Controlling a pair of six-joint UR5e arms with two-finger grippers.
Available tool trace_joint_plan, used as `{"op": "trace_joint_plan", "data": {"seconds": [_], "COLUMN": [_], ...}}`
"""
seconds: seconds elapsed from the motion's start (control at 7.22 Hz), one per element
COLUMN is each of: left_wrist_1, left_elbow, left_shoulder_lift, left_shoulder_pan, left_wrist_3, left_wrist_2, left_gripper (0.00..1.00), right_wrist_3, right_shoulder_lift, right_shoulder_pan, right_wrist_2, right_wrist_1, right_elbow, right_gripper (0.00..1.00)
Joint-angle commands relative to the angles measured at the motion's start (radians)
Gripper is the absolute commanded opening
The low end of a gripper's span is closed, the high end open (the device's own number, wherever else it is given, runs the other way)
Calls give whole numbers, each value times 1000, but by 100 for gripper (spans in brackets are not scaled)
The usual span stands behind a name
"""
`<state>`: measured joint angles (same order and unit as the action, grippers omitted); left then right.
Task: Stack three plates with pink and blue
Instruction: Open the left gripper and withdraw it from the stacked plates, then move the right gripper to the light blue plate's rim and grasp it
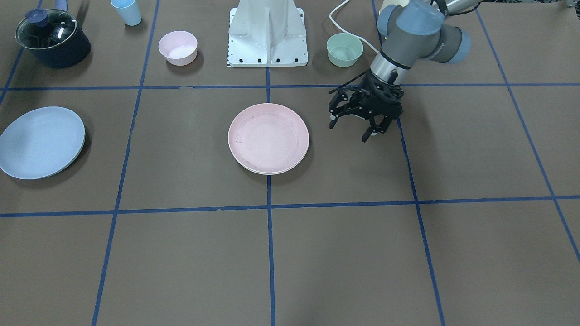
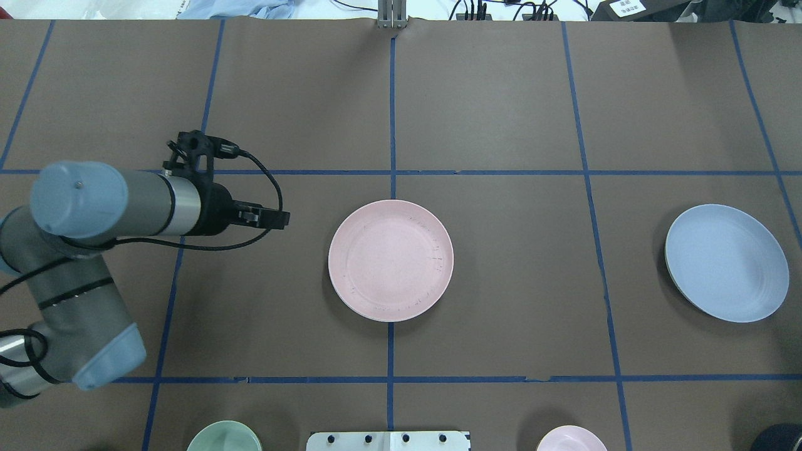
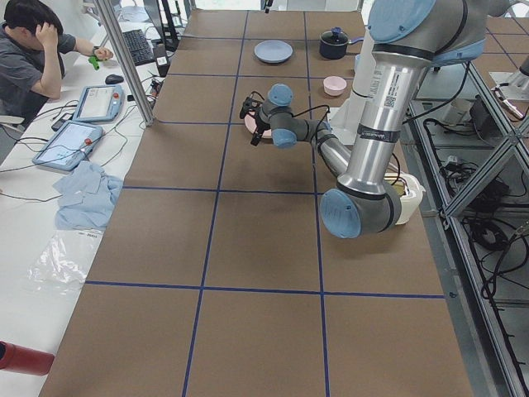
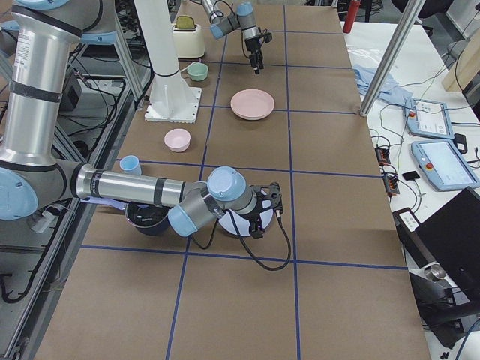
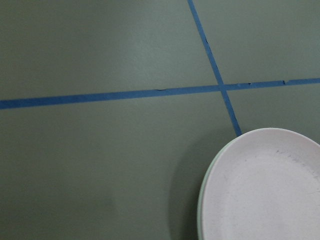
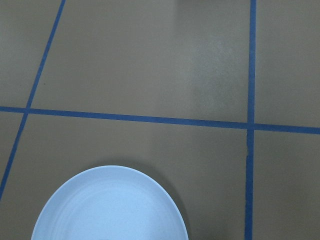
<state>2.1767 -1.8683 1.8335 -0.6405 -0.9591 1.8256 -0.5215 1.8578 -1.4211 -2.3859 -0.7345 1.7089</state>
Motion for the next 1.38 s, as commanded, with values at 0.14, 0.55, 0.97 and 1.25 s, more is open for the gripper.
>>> {"op": "trace_joint_plan", "data": {"seconds": [0.14,0.55,0.97,1.25], "left_wrist_1": [-5,-5,-5,-5], "left_elbow": [-9,-6,-6,-6], "left_shoulder_lift": [-46,-53,-53,-53], "left_shoulder_pan": [-128,-171,-171,-171], "left_wrist_3": [161,221,220,220], "left_wrist_2": [69,90,89,89], "left_gripper": [100,100,100,100], "right_wrist_3": [-130,-226,-227,-227], "right_shoulder_lift": [24,23,23,21], "right_shoulder_pan": [229,313,352,372], "right_wrist_2": [238,275,297,297], "right_wrist_1": [311,449,451,451], "right_elbow": [-168,-259,-265,-281], "right_gripper": [100,75,53,46]}}
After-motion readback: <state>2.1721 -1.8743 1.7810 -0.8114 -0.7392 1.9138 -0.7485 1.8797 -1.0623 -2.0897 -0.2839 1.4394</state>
